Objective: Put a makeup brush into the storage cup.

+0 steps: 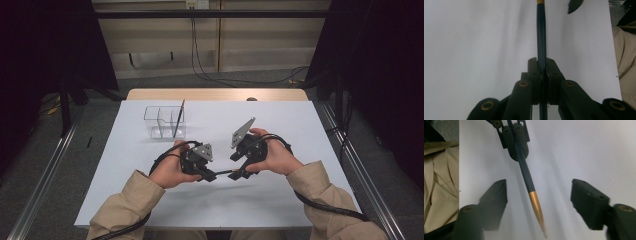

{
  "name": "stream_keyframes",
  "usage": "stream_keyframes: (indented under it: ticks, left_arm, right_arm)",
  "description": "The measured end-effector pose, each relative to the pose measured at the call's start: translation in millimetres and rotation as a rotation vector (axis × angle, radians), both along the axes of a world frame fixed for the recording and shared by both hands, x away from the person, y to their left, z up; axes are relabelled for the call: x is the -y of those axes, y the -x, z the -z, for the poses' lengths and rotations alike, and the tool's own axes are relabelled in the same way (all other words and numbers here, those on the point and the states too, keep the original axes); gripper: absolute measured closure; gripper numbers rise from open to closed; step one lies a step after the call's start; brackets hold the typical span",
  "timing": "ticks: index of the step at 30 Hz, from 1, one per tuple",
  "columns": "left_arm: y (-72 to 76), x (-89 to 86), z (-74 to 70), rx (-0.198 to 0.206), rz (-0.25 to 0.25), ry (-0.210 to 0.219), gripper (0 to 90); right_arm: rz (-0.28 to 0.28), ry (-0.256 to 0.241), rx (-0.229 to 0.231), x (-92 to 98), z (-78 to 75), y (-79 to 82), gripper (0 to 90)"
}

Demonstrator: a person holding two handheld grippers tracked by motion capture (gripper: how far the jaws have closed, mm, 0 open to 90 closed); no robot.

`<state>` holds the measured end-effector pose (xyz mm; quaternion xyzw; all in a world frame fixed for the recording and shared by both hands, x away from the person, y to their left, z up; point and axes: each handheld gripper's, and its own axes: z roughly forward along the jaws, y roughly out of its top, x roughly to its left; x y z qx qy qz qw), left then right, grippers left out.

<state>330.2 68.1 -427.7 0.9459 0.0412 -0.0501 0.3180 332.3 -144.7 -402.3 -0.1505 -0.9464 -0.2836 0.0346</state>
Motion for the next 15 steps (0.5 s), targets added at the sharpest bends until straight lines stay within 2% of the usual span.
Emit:
stream_keyframes:
  ticks: [10, 15]
  left_arm:
    - [-1.6, -2.7, -1.2, -0.003, -0.011, 0.006, 84.7]
    - [-2.4, -4.8, -1.0, -0.011, -0.028, 0.023, 84.7]
  right_arm:
    - [0.041, -0.068, -0.003, 9.8, 3.0, 0.1, 18.9]
    - [0.055, -0.103, -0.002, 15.2, 3.7, -0.2, 13.4]
